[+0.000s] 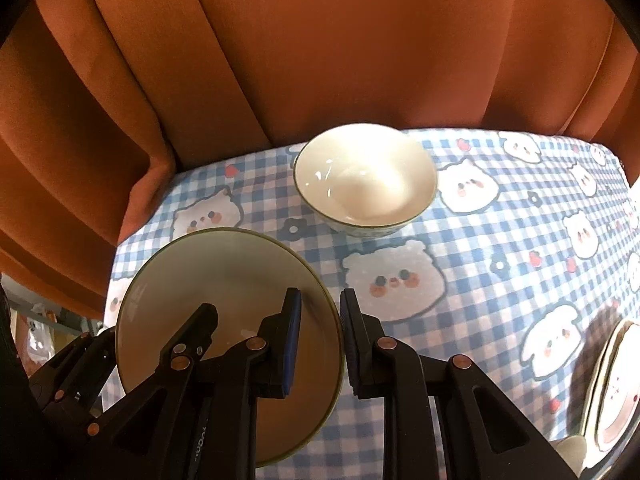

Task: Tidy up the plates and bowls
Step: 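Carry the held bowl toward the first placed bowl with both tools, then lower the held bowl into the first bowl and open both tools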

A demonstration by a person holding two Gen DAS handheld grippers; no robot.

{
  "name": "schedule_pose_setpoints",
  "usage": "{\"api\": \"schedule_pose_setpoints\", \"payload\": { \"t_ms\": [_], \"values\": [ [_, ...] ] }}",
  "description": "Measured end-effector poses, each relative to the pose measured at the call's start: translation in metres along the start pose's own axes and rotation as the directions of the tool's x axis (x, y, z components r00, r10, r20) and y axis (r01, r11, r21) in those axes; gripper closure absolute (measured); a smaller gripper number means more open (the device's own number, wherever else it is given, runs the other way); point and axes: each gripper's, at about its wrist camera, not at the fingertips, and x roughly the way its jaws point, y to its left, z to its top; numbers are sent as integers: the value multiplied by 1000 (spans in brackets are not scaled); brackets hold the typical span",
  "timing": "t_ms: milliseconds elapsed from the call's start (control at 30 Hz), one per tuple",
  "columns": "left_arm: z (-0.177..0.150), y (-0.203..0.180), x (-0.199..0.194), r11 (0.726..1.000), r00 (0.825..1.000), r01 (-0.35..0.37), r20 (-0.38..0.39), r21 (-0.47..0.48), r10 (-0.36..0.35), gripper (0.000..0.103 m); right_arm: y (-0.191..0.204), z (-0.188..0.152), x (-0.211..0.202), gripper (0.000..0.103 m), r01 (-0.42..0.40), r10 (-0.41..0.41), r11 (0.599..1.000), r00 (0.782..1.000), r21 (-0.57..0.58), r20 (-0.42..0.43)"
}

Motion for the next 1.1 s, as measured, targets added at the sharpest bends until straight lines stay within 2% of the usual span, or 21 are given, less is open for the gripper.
{"api": "schedule_pose_setpoints", "payload": {
  "t_ms": [233, 600, 667, 700, 1100],
  "values": [
    [-11, -31, -32, 999, 999, -34, 27, -11, 34, 69, -22, -10, -34, 79, -39, 40, 999, 999, -20, 26],
    [-29, -84, -63, 999, 998, -34, 45, -20, 35, 69, -76, -21, -86, 79, -58, 60, 998, 997, -38, 56],
    [-33, -95, -67, 999, 998, -35, 45, -16, 35, 69, -84, -24, -91, 79, -63, 65, 997, 996, -38, 57],
    [-36, -100, -69, 1000, 1000, -17, 19, -19, 17, 69, -89, -26, -93, 79, -64, 66, 997, 996, -38, 57],
    [-73, -160, -89, 1000, 999, 1, 37, -6, -1, 69, -151, -55, -119, 79, -70, 73, 997, 995, -37, 71]
  ]
}}
